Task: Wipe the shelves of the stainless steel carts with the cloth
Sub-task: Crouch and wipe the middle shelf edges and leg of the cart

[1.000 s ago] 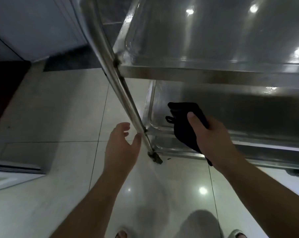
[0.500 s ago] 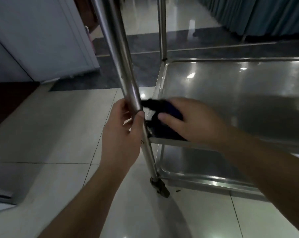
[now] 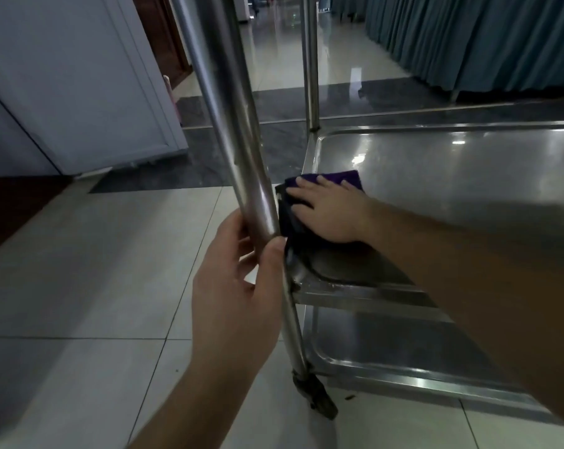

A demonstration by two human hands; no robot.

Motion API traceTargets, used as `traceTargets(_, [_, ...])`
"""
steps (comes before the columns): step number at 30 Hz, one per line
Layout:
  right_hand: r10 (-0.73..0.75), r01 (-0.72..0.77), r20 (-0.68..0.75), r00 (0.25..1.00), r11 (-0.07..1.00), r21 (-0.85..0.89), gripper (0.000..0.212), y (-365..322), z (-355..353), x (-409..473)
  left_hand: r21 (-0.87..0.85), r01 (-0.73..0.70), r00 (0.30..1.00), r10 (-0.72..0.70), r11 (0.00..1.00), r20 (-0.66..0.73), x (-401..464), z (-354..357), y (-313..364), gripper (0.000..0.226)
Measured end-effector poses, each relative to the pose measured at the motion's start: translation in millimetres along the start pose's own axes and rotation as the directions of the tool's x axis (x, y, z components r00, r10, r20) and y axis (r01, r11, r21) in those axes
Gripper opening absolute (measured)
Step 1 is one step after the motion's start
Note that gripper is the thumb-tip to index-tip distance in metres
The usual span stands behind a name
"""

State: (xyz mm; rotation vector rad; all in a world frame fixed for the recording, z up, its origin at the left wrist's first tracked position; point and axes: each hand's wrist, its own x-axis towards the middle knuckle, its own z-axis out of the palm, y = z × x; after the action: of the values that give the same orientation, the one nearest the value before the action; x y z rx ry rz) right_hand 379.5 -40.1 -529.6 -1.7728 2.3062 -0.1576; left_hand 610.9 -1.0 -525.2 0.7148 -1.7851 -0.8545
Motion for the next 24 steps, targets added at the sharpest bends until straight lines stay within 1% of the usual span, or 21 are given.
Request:
traceTargets(3, [0.126,-0.125,-0.032,0.991,0.991,0.041,0.062,21,-14,50,0.021,-0.005,1.0,0.005,1.0,0.009,1,-1,-2,0.03])
traceTargets(6, [0.275,-0.268,-0.092,0.957,0.96,0.083,0.065,38,-21,85,0.053,-0.028,0.999,0.027,0.998,0.017,2,-1,-6,0.026])
traceTargets(8, [0.321,-0.31,-0.099,0.942,0.944,0.11,0.064,46,-26,100,0.052,-0.039,0.999,0.038,0.998,0.022,3,-2,-9,0.025])
traceTargets(9, [0.302,-0.293,-0.094,0.949,0.951,0.101,0.061,48,-30,106,0.043,-0.039,0.999,0.038,0.998,0.025,4,-2,-10,0.026])
traceTargets(10, [0.251,-0.247,-0.082,0.965,0.968,0.052,0.057,48,-32,108,0.033,-0.035,0.999,0.034,0.999,0.031,4,-2,-10,0.027])
traceTargets(12, [0.072,-0.076,-0.036,0.997,0.986,-0.146,0.047,44,-33,106,0.025,-0.035,0.999,0.034,0.999,0.035,5,-3,-11,0.03])
traceTargets(13, [-0.036,0.033,-0.01,0.999,0.969,-0.243,0.044,39,-31,101,0.026,-0.042,0.999,0.041,0.999,0.032,5,-3,-12,0.031])
traceTargets(14, [-0.119,0.118,0.014,0.993,0.948,-0.296,0.044,35,-28,93,0.027,-0.044,0.999,0.043,0.999,0.027,4,-3,-13,0.032])
traceTargets(16, [-0.183,0.191,0.055,0.982,0.927,-0.323,0.045,28,-22,71,0.019,-0.042,0.999,0.041,0.999,0.021,4,-3,-14,0.035])
traceTargets(17, [-0.188,0.203,0.08,0.979,0.928,-0.311,0.046,21,-20,54,0.012,-0.047,0.999,0.047,0.999,0.021,4,-3,-14,0.036])
traceTargets(19, [-0.17,0.191,0.113,0.979,0.957,-0.217,0.051,6,-11,16,0.0,-0.058,0.998,0.058,0.998,0.012,4,-2,-14,0.035])
traceTargets(21, [-0.129,0.135,0.092,0.987,0.988,-0.072,0.059,-13,6,-28,-0.016,-0.064,0.998,0.064,0.998,-0.002,5,-2,-15,0.033])
traceTargets(23, [-0.084,0.079,0.062,0.995,0.994,0.08,0.068,-30,20,-70,-0.025,-0.075,0.997,0.076,0.997,0.005,5,-2,-17,0.03])
traceTargets(24, [-0.052,0.046,0.042,0.998,0.991,0.127,0.069,-35,24,-85,-0.024,-0.078,0.997,0.079,0.997,0.012,5,-2,-18,0.029])
